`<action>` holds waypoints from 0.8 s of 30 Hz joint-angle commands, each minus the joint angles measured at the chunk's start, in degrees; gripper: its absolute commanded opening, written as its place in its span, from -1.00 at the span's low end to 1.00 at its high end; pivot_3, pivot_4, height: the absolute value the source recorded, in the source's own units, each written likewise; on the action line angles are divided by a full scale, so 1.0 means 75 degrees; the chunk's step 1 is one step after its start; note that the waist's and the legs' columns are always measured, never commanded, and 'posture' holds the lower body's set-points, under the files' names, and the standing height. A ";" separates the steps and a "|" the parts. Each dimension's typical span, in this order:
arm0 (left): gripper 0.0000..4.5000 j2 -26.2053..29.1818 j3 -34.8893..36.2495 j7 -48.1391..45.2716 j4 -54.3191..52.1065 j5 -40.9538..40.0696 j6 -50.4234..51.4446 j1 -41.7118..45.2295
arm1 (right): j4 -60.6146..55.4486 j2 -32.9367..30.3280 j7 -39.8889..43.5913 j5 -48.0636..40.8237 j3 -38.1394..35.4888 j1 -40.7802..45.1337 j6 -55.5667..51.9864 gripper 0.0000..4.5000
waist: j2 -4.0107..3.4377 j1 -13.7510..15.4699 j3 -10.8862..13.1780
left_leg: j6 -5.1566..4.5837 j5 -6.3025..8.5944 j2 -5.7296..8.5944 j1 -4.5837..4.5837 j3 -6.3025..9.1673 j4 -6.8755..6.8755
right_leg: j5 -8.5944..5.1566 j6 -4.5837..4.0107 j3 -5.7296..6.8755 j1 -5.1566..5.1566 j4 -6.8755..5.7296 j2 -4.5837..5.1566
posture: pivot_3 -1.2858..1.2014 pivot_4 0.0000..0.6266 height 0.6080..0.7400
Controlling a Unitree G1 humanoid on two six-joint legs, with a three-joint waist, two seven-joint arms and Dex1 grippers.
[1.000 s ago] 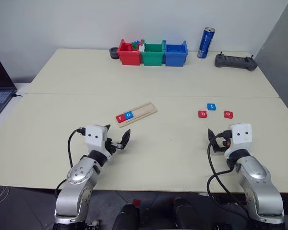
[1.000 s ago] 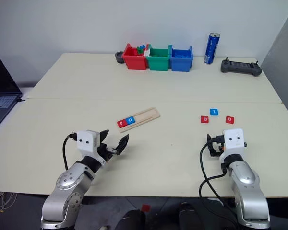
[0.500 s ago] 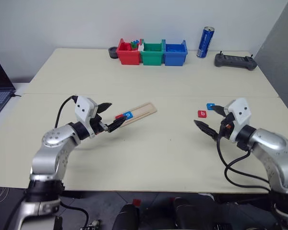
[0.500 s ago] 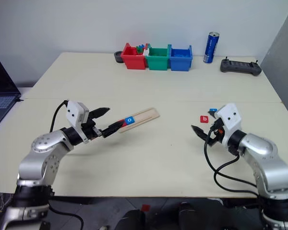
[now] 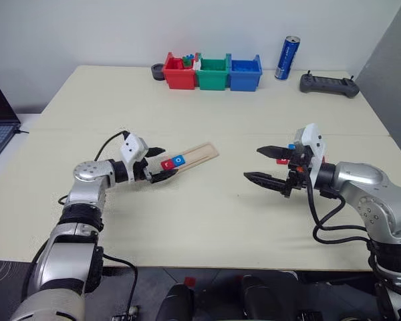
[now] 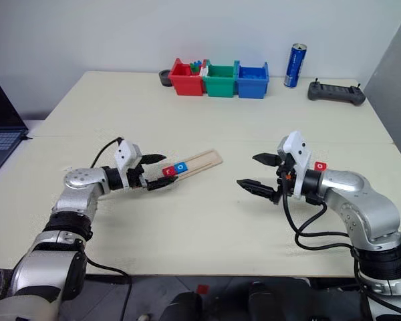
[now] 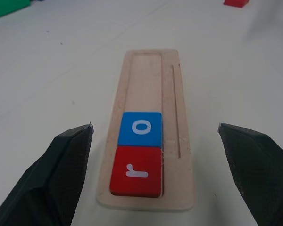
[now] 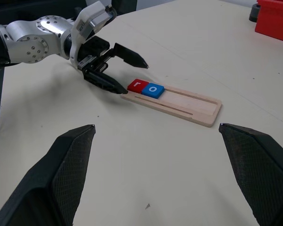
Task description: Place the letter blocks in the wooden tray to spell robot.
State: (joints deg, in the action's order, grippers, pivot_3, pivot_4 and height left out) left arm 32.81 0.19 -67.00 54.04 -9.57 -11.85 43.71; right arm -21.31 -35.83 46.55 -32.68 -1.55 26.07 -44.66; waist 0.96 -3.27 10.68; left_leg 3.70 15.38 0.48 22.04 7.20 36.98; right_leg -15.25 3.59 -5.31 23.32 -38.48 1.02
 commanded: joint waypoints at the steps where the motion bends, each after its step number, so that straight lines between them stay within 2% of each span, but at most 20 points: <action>1: 1.00 -0.0012 0.0026 0.0045 0.0361 0.0210 -0.0473 0.0346 | -0.0468 0.0012 -0.0190 -0.0173 -0.0120 0.0059 -0.0040 0.99 | 0.0000 0.0001 0.0000 | 0.0000 0.0000 0.0000 0.0000 0.0002 0.0000 | 0.0000 0.0000 0.0001 0.0000 -0.0002 0.0000 | 0.03 -0.52 1.00; 24: 1.00 -0.0185 0.0045 0.0380 0.1841 0.0972 -0.0969 0.0826 | -0.0879 0.0034 -0.0523 -0.0514 -0.0021 -0.0008 -0.0299 0.99 | 0.0000 -0.0007 0.0000 | 0.0000 0.0000 0.0001 -0.0001 0.0013 0.0005 | 0.0000 0.0001 0.0011 0.0000 -0.0013 -0.0002 | 0.03 -0.52 1.00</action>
State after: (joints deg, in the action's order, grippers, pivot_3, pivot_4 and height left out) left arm 31.17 0.31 -64.49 67.39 -2.90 -18.96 48.80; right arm -25.75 -35.53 42.92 -35.41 -1.08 25.16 -47.01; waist 0.96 -3.32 10.68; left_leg 3.70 15.37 0.49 22.03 7.29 37.02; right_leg -15.25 3.59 -5.23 23.32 -38.58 1.01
